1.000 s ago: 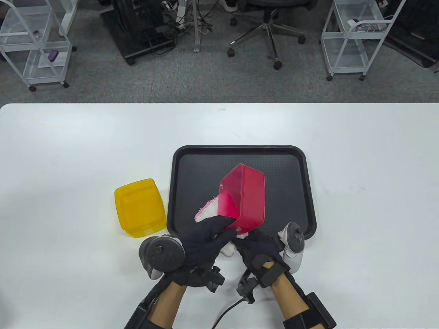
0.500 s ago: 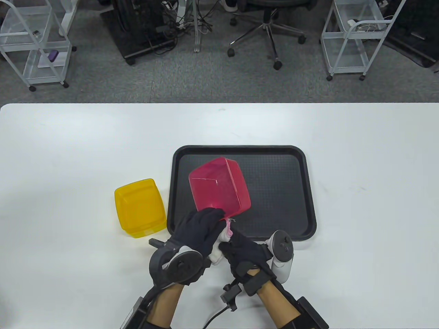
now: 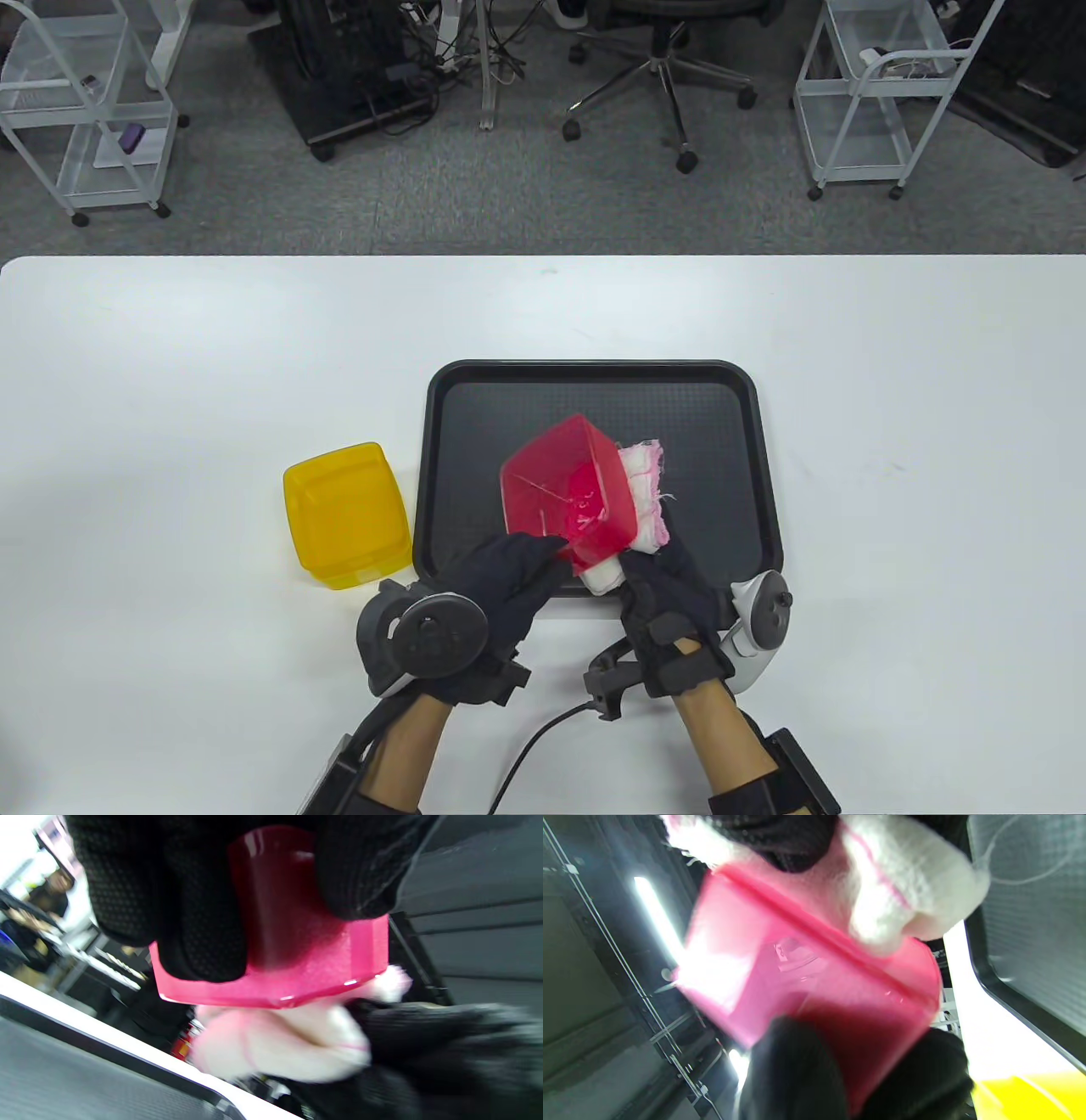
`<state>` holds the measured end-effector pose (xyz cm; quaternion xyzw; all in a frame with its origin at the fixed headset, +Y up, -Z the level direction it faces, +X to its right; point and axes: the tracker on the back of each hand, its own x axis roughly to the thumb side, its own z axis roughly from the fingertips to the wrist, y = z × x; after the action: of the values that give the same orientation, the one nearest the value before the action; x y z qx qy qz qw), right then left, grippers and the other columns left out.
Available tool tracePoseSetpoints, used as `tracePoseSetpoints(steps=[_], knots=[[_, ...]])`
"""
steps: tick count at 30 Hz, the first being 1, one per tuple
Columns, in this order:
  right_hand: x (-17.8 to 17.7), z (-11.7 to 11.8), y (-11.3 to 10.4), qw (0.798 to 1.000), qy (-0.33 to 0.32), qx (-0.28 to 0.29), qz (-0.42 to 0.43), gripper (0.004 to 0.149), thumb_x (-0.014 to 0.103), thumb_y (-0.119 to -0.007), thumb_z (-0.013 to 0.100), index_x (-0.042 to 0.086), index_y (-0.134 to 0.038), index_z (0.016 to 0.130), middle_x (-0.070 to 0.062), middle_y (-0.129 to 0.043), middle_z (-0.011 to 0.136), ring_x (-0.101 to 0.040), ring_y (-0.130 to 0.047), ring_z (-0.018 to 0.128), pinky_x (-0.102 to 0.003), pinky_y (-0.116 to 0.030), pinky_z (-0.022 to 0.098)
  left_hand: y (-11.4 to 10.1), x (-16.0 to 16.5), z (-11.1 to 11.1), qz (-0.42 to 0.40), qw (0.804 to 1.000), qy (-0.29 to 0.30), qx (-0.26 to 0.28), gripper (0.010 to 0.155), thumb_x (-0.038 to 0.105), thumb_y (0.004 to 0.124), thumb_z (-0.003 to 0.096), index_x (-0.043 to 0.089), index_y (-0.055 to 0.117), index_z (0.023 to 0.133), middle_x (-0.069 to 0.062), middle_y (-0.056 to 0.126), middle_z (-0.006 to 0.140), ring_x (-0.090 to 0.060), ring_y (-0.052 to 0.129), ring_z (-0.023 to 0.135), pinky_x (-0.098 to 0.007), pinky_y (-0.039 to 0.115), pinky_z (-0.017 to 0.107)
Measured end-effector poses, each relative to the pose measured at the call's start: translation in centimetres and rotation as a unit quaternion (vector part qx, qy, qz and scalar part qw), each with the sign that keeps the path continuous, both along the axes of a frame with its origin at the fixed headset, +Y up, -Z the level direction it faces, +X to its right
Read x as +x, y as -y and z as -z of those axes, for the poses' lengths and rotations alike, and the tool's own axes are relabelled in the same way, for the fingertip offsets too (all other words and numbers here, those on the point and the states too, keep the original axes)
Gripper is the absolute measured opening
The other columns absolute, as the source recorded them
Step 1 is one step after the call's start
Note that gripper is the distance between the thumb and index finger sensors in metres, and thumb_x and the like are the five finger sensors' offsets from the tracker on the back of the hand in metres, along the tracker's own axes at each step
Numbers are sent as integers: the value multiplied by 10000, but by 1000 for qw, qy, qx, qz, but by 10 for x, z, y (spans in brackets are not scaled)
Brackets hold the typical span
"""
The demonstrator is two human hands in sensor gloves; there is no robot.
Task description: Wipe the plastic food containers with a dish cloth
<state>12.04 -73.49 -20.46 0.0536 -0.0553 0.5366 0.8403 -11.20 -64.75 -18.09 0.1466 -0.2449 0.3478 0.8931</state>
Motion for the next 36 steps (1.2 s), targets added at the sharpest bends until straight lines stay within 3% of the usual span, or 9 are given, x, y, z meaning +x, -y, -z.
tracePoseSetpoints(steps=[4, 6, 9, 12, 16, 21, 29, 33, 36], knots=[[7, 5, 8, 999, 10, -35, -21, 538, 103, -691, 504, 133, -489, 1002, -198, -521, 1060, -472, -631, 915, -580, -672, 607, -1, 15, -7, -9, 999, 43, 1, 390, 492, 824, 489, 287, 930, 803, 52, 1022, 723, -243, 1087, 598, -433, 947, 563], [0, 3, 12, 997, -40, -55, -34, 545, 102, -699, 497, 106, -491, 1000, -225, -535, 1048, -484, -658, 897, -579, -692, 593, -2, 17, -8, -20, 999, 42, 2, 393, 492, 825, 488, 286, 927, 806, 50, 1020, 730, -243, 1080, 611, -435, 940, 573], [-16, 0, 13, 988, -135, -52, -56, 546, 104, -697, 505, 90, -477, 1005, -248, -536, 1041, -476, -686, 893, -569, -708, 591, -5, 8, -5, -32, 999, 9, 15, 396, 490, 827, 488, 280, 924, 810, 44, 1015, 734, -249, 1072, 616, -439, 930, 578], [-31, -4, 7, 983, -166, -40, -71, 542, 102, -703, 498, 74, -500, 1000, -259, -565, 1028, -482, -711, 878, -574, -720, 579, -4, -5, -4, 5, 998, -52, 47, 396, 486, 828, 492, 275, 921, 814, 37, 1012, 737, -257, 1068, 617, -445, 924, 575], [-37, -7, 5, 984, -159, -32, -75, 541, 97, -707, 494, 67, -512, 997, -260, -583, 1023, -485, -719, 870, -577, -722, 571, -2, -19, 0, 46, 993, -93, 63, 396, 483, 825, 495, 270, 921, 815, 34, 1013, 729, -261, 1075, 596, -445, 931, 556], [-20, -5, -2, 994, -79, -6, -81, 540, 92, -704, 495, 77, -509, 998, -248, -573, 1033, -485, -703, 880, -582, -709, 579, 0, -19, 2, 72, 991, -94, 59, 395, 480, 826, 496, 263, 926, 812, 32, 1016, 721, -264, 1082, 578, -449, 935, 544], [9, 1, 4, 999, 16, -19, -48, 547, 98, -694, 504, 121, -478, 1006, -217, -518, 1058, -481, -663, 902, -582, -686, 597, 3, 5, -1, -4, 1000, 21, -20, 395, 482, 833, 489, 260, 942, 797, 31, 1029, 702, -255, 1088, 566, -445, 945, 539], [13, 3, 10, 998, 10, -40, -49, 550, 95, -696, 501, 109, -476, 1005, -224, -522, 1055, -489, -664, 896, -582, -689, 593, 1, 15, -5, -15, 999, 43, -18, 395, 484, 826, 489, 260, 940, 794, 28, 1031, 699, -243, 1093, 558, -436, 954, 535], [6, 2, 13, 995, -37, -59, -65, 550, 85, -706, 492, 77, -491, 998, -255, -550, 1036, -510, -701, 864, -583, -723, 566, 1, 13, -5, -48, 997, 47, -27, 397, 481, 821, 491, 257, 935, 798, 25, 1026, 702, -243, 1087, 560, -436, 950, 539]])
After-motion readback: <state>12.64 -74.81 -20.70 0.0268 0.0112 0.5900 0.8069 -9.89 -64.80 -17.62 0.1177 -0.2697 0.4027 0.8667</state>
